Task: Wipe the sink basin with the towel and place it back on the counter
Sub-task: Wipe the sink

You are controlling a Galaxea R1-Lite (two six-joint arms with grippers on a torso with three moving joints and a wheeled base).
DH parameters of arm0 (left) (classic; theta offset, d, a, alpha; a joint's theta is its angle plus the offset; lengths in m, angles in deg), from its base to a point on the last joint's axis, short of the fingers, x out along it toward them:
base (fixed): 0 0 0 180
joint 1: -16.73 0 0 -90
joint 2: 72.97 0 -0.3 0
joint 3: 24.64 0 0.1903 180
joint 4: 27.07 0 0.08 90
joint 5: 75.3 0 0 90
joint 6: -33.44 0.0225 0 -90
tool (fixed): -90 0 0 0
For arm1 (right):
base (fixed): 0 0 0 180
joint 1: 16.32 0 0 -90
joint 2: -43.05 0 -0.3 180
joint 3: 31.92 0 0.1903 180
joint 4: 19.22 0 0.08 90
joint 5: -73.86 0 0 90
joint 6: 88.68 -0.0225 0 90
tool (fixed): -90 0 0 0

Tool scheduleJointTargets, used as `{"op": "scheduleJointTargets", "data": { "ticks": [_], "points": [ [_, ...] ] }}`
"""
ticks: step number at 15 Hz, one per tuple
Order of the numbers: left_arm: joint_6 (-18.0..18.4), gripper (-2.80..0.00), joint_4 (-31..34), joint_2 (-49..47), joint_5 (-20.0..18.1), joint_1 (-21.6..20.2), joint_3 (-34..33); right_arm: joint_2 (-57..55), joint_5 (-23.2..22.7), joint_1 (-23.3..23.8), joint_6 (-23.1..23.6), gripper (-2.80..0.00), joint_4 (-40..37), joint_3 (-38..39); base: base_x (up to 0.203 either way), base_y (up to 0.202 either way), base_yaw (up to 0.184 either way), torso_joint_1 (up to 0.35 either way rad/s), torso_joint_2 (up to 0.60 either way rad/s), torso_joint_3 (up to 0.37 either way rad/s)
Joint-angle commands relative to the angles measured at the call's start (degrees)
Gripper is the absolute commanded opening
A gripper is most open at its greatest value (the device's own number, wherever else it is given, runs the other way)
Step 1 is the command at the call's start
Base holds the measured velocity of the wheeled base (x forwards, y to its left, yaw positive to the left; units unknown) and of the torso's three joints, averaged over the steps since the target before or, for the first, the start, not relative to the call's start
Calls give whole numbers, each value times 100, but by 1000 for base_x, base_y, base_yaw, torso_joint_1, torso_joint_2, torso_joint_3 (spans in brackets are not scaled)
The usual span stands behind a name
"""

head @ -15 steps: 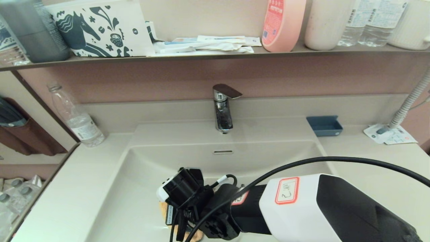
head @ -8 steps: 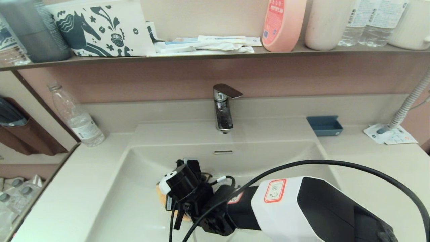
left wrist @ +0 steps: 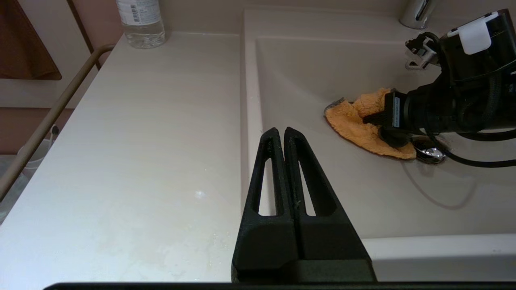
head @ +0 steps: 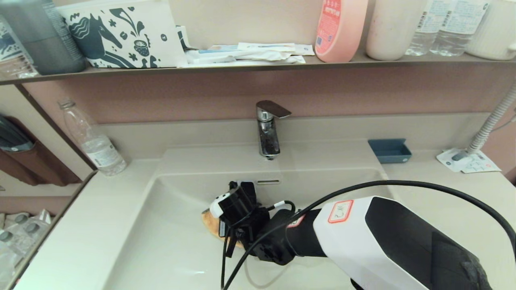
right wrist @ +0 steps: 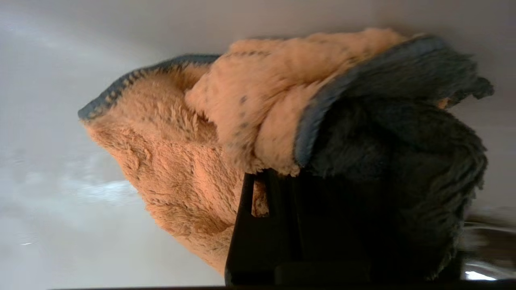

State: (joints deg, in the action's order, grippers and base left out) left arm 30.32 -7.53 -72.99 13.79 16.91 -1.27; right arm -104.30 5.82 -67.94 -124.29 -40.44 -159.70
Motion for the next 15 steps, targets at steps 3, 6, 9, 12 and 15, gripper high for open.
{"op": "scheduleJointTargets", "data": {
  "ticks": [3, 6, 9, 12, 15],
  "points": [
    [-6, -280, -4, -6, -5, -1, 0, 443, 31, 243, -1, -280, -30, 664, 0, 0, 0, 0, 0, 0],
    [-10, -280, -4, -2, 0, -1, 0, 983, 38, 457, -7, -280, -1, 1450, 0, 0, 0, 0, 0, 0],
    [-5, -280, -4, -4, -3, -1, 0, 1209, 37, 843, 1, -280, -2, 1972, 0, 0, 0, 0, 0, 0],
    [-5, -280, -4, -4, -4, -1, 0, 1555, 29, 1143, 7, -280, 13, 2569, 0, 0, 0, 0, 0, 0],
    [-5, -280, -4, -6, 0, -1, 0, 1829, 18, 1407, 82, -280, -3, 2940, 0, 0, 0, 0, 0, 0]
  ]
}}
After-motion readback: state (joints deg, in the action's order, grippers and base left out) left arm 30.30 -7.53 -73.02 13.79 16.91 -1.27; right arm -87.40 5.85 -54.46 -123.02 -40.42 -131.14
